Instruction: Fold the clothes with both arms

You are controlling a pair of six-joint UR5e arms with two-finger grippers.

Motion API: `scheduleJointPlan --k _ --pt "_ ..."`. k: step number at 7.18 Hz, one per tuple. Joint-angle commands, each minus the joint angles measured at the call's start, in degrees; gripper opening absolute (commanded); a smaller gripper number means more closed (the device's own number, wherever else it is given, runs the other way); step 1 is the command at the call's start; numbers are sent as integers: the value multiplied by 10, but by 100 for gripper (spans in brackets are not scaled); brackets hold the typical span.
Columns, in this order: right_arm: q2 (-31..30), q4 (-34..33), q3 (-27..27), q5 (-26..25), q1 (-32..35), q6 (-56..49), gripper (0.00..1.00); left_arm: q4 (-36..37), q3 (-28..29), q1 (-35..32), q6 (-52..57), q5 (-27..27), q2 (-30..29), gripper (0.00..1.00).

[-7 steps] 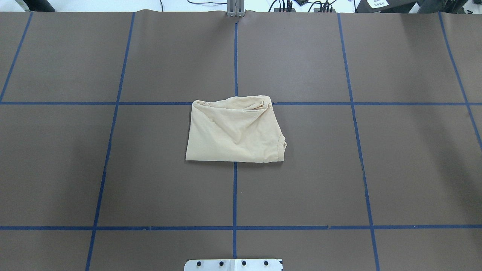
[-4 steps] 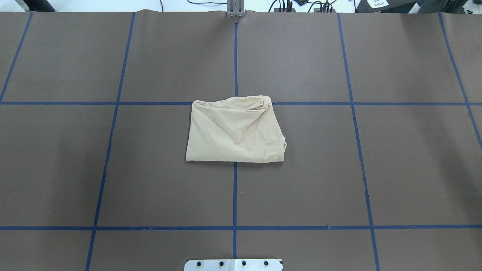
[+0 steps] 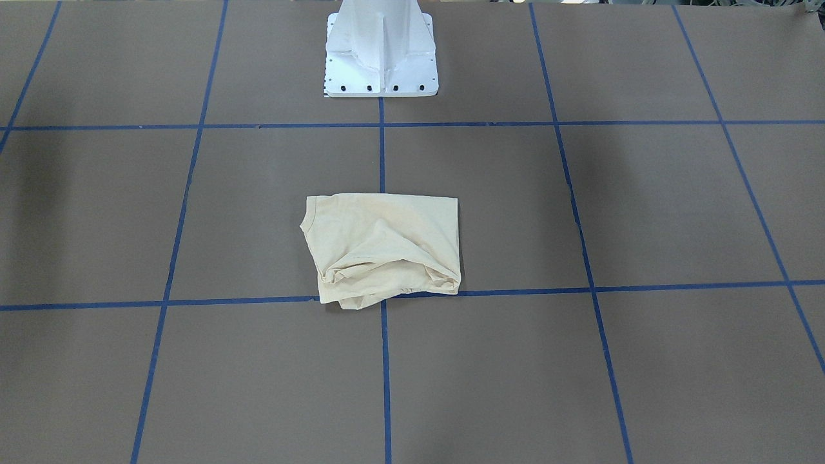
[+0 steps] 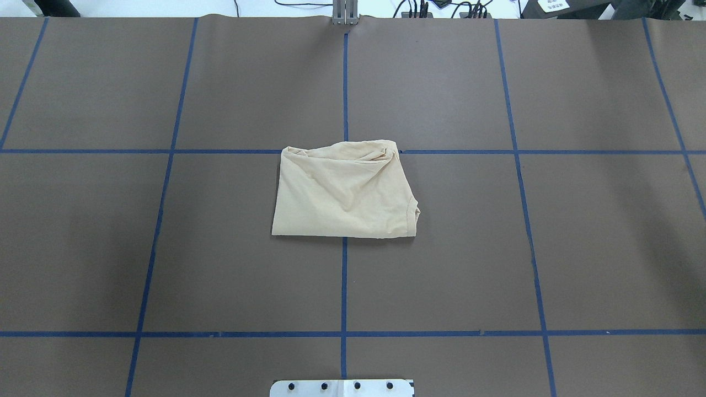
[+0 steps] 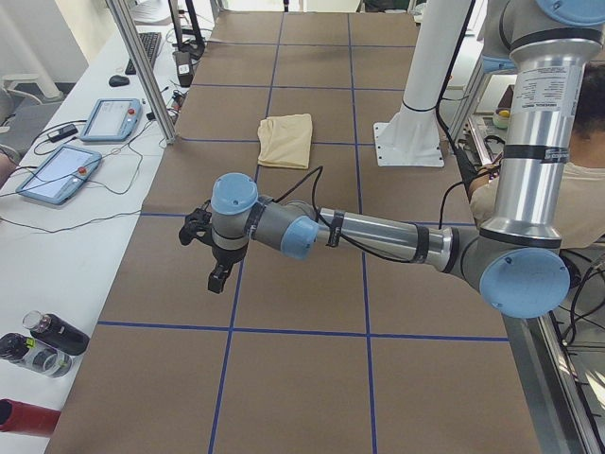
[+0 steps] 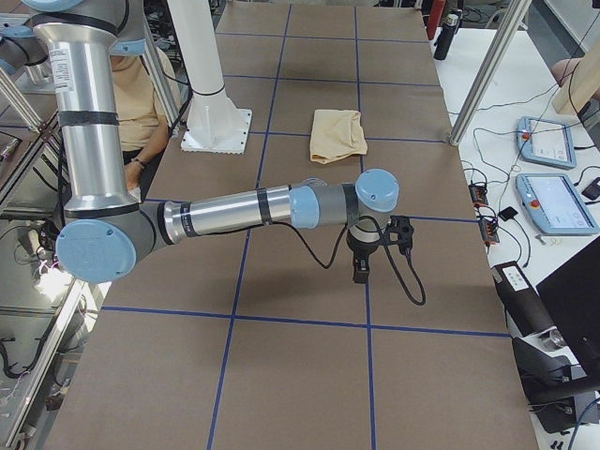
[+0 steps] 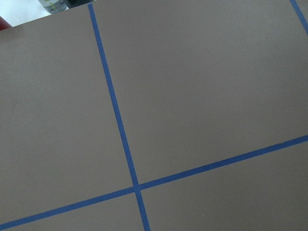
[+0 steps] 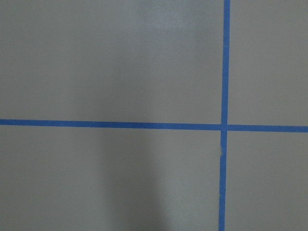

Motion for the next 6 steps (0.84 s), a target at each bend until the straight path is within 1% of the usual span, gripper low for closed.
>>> scheduleJointPlan --k 1,6 --pt "-3 0 15 0 -6 0 100 -1 3 0 1 0 0 100" --pt "1 -1 10 1 -6 1 100 -1 -2 -1 0 -6 1 100"
